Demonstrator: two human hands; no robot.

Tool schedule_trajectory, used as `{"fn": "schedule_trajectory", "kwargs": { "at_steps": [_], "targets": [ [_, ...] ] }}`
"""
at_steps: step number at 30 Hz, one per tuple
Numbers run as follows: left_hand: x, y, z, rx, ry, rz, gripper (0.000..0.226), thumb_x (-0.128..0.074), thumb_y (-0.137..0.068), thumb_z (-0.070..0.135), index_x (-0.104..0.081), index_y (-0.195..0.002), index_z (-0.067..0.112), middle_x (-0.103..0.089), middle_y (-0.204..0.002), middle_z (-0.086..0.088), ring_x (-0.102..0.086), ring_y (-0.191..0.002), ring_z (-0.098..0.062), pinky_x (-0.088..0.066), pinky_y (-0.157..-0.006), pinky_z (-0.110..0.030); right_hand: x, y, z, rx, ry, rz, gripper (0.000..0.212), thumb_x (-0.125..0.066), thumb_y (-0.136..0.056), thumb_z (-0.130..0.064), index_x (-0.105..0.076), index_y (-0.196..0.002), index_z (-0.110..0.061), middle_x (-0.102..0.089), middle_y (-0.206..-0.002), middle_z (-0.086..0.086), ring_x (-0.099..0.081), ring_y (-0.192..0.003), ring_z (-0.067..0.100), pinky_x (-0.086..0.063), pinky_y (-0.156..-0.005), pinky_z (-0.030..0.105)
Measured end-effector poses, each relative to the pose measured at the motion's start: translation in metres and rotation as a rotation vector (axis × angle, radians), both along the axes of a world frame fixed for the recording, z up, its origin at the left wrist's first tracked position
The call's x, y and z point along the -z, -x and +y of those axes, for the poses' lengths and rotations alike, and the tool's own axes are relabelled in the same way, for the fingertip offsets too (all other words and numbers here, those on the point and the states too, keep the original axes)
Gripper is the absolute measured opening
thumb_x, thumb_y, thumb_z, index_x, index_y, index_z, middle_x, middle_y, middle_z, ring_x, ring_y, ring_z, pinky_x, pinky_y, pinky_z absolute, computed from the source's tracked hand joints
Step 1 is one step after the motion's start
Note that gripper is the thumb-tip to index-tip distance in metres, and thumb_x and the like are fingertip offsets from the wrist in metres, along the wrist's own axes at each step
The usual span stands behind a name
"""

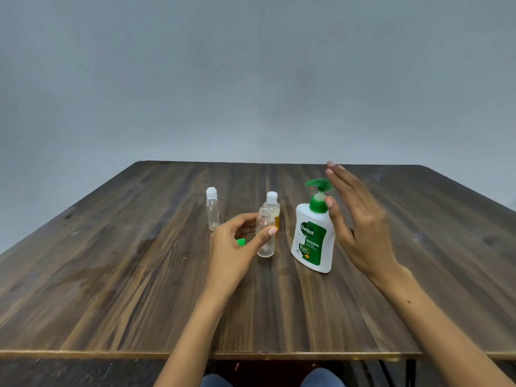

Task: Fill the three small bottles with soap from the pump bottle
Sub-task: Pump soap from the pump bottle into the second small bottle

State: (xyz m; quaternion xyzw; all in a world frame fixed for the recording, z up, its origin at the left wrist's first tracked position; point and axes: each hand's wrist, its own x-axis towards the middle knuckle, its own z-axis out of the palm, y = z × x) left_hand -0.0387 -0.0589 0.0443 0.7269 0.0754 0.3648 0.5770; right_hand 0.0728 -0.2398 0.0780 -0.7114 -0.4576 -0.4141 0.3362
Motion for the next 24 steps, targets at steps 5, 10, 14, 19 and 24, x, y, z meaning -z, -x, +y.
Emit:
{"fn": "schedule_trajectory", "kwargs": {
  "at_steps": [5,10,14,19,24],
  "targets": [
    [-0.009,-0.016,-0.009,0.082,0.032,-0.017,0.032,-0.081,-0.075,0.022,-0.073,-0.104,0.013,-0.076,-0.096,0.004,-0.071,-0.091,-0.008,-0.052,-0.079,-0.016,-0.009,-0.013,0.002,-0.115,0.109,0.141,0.048,-0.037,-0.102,-0.033,-0.046,-0.141,-0.008,-0.043,-0.149,0.001,-0.035,-0.141,0.012,-0.031,-0.114,0.044],
    [-0.019,-0.025,-0.017,0.107,0.011,-0.003,0.030,-0.081,-0.075,0.026,-0.074,-0.103,0.019,-0.076,-0.094,0.006,-0.071,-0.089,-0.008,-0.056,-0.080,-0.023,-0.013,-0.016,-0.003,-0.200,0.142,0.232,0.062,-0.025,-0.101,-0.055,-0.049,-0.140,-0.012,-0.044,-0.148,-0.003,-0.039,-0.138,0.012,-0.040,-0.109,0.048],
    [-0.025,-0.033,-0.020,0.081,-0.038,-0.011,0.026,-0.081,-0.073,0.032,-0.071,-0.096,0.036,-0.076,-0.095,0.006,-0.071,-0.089,-0.010,-0.059,-0.084,-0.032,-0.015,-0.016,-0.006,-0.188,0.162,0.233,0.070,-0.020,-0.098,-0.062,-0.041,-0.144,-0.014,-0.044,-0.148,-0.001,-0.041,-0.138,0.013,-0.037,-0.111,0.048],
    [-0.027,-0.038,-0.023,0.058,-0.076,-0.005,0.025,-0.082,-0.073,0.033,-0.070,-0.094,0.039,-0.076,-0.094,0.007,-0.071,-0.089,-0.012,-0.059,-0.083,-0.036,-0.017,-0.018,-0.006,-0.142,0.206,0.204,0.072,-0.017,-0.098,-0.064,-0.051,-0.139,-0.015,-0.046,-0.146,-0.003,-0.042,-0.136,0.013,-0.038,-0.109,0.048],
    [-0.029,-0.041,-0.024,0.039,-0.077,0.007,0.033,-0.083,-0.071,0.034,-0.075,-0.101,0.021,-0.076,-0.093,0.005,-0.071,-0.088,-0.011,-0.059,-0.082,-0.034,-0.017,-0.019,-0.005,-0.104,0.220,0.194,0.069,-0.016,-0.098,-0.064,-0.048,-0.141,-0.021,-0.047,-0.145,-0.006,-0.044,-0.133,0.011,-0.042,-0.105,0.039]
  ]
}}
